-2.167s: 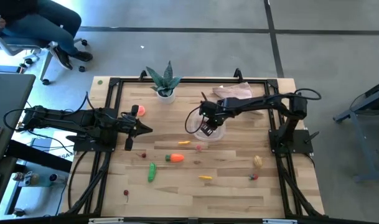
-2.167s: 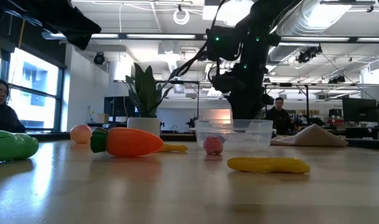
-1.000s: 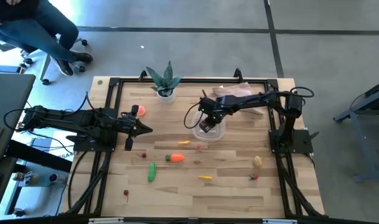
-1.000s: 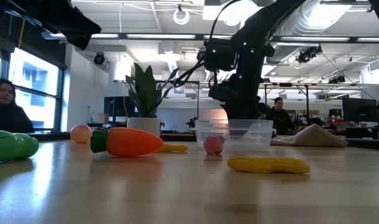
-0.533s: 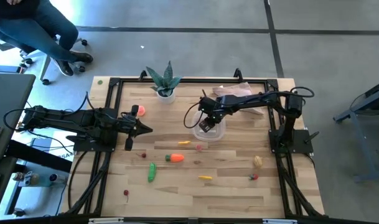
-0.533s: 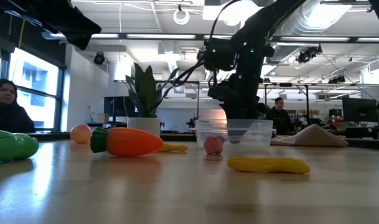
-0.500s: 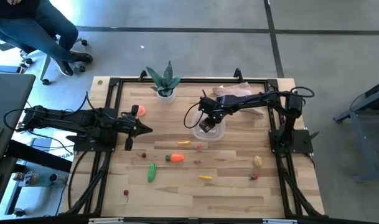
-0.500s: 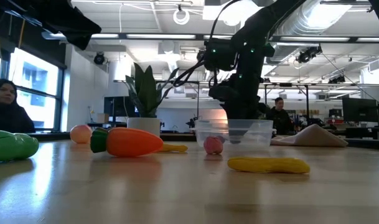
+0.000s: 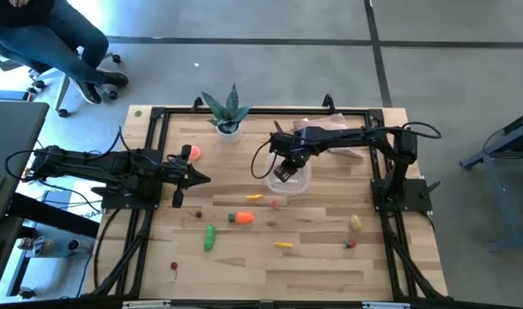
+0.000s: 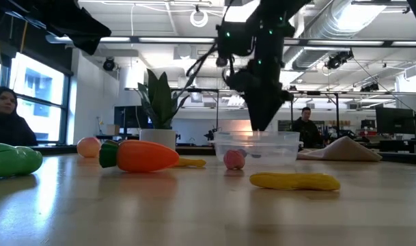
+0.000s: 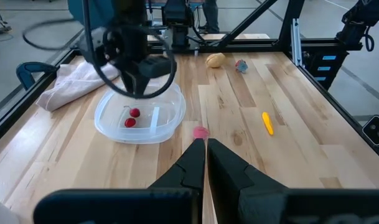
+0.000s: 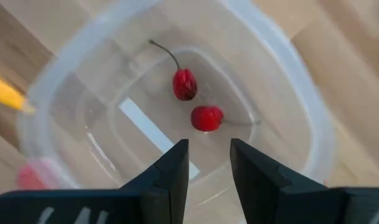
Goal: Pick and placing Produce into tupperware
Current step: Put the brown potato into the transparent bin
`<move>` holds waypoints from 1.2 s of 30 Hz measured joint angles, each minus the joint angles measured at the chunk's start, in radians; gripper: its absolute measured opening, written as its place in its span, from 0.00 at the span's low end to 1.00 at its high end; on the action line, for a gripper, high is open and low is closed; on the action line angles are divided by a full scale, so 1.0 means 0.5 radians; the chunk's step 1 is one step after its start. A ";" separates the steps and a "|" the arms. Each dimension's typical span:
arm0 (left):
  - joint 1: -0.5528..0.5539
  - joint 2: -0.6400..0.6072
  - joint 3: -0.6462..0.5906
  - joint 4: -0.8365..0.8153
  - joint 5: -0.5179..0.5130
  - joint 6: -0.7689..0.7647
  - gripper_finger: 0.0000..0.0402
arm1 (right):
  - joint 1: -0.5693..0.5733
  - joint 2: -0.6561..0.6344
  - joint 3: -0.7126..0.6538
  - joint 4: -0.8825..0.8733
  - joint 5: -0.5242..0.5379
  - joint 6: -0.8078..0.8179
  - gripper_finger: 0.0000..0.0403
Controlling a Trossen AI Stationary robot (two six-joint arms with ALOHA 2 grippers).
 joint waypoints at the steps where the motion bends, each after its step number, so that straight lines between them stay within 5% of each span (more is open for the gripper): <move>1: 0.000 0.001 0.000 0.000 -0.001 0.000 0.02 | 0.013 -0.001 0.048 -0.050 0.030 -0.005 0.27; 8: 0.000 0.001 0.000 0.000 -0.001 0.000 0.02 | 0.129 -0.002 0.402 -0.680 0.293 0.050 0.27; 16: 0.000 0.000 0.000 0.000 -0.001 0.000 0.02 | 0.373 -0.005 0.597 -1.300 0.562 0.477 0.27; 26: 0.000 0.000 0.000 0.000 -0.001 0.000 0.02 | 0.802 -0.331 0.237 -1.278 0.471 1.019 0.27; 36: 0.000 0.001 0.000 0.000 0.000 0.000 0.02 | 1.328 -0.879 -0.488 -0.992 0.066 2.208 0.27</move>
